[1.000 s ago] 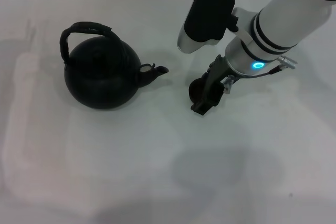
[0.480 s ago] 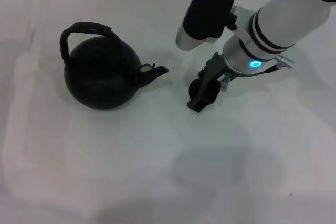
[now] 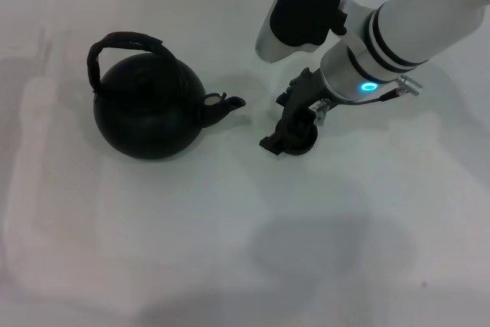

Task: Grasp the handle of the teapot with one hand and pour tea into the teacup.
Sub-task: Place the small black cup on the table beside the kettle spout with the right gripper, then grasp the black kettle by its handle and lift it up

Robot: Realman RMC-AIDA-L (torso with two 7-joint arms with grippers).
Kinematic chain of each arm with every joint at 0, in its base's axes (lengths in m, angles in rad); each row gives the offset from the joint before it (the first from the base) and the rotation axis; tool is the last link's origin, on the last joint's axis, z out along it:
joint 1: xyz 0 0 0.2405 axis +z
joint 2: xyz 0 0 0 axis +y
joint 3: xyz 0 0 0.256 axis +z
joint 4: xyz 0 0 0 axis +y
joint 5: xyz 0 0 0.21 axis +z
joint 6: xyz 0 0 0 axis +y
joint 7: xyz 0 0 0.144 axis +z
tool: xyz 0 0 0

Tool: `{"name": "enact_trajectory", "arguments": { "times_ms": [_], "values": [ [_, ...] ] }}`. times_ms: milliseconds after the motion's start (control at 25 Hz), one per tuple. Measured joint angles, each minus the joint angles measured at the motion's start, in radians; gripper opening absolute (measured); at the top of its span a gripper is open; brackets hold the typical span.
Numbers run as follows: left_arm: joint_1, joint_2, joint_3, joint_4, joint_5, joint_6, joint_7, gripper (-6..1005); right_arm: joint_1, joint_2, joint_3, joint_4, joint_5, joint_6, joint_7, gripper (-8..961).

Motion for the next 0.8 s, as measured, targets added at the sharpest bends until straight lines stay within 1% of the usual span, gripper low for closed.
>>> {"name": "enact_trajectory", "arguments": {
  "times_ms": [120,240,480,800],
  "values": [
    [0.000,0.000,0.000,0.001,0.000,0.000,0.000,847,-0.009,0.001,0.015,0.001,0.015,-0.007,-0.021,852],
    [0.000,0.000,0.000,0.002,0.000,0.000,0.000,847,-0.014,-0.002,0.031,0.010,0.054,-0.024,-0.044,851],
    [0.000,0.001,0.000,0.003,0.000,0.000,0.001,846,-0.045,-0.002,0.139,0.040,0.076,-0.039,-0.094,850],
    [-0.001,0.002,-0.002,-0.003,-0.001,0.000,0.001,846,-0.063,-0.007,0.191,0.084,0.094,-0.079,-0.125,849]
  ]
}}
